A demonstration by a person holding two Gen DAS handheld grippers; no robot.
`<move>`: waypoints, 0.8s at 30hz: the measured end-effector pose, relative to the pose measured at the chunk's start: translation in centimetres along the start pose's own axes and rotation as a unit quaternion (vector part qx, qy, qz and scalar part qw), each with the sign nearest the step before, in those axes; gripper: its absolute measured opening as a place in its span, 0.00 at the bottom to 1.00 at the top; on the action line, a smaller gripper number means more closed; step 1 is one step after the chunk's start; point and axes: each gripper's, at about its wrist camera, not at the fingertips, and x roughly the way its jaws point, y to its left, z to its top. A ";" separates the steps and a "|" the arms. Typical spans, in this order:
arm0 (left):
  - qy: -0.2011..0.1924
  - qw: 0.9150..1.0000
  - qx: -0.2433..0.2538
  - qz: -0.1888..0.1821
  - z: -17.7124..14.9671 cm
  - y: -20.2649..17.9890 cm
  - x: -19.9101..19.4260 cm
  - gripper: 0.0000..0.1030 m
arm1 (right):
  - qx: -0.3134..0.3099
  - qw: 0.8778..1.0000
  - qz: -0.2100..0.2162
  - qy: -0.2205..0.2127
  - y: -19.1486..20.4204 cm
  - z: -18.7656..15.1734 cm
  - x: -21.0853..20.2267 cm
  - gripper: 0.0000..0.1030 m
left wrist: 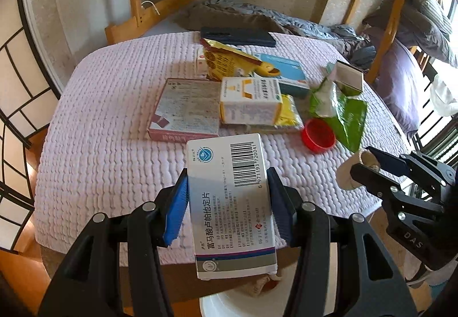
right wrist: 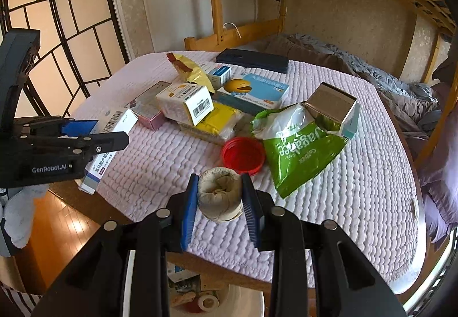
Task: Collect trash
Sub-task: 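Carry the white medicine box and tape roll over the white bin with both tools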
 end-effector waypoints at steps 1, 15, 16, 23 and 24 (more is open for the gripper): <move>0.000 1.000 0.001 -0.001 -0.2 -0.1 -0.1 0.53 | 0.000 1.000 0.000 0.000 0.1 -0.1 -0.1 0.29; 0.013 0.999 0.030 -0.019 -2.8 -2.0 -1.0 0.53 | 0.004 1.000 0.011 0.008 0.9 -1.8 -1.2 0.29; 0.014 0.999 0.032 -0.019 -3.0 -2.0 -1.0 0.53 | 0.004 1.000 0.012 0.009 1.0 -2.0 -1.3 0.29; 0.020 0.999 0.042 -0.029 -4.2 -2.9 -1.5 0.53 | 0.004 1.000 0.014 0.015 1.3 -2.9 -2.1 0.29; 0.021 0.998 0.046 -0.031 -4.4 -3.0 -1.6 0.53 | 0.003 1.000 0.014 0.016 1.3 -3.1 -2.2 0.29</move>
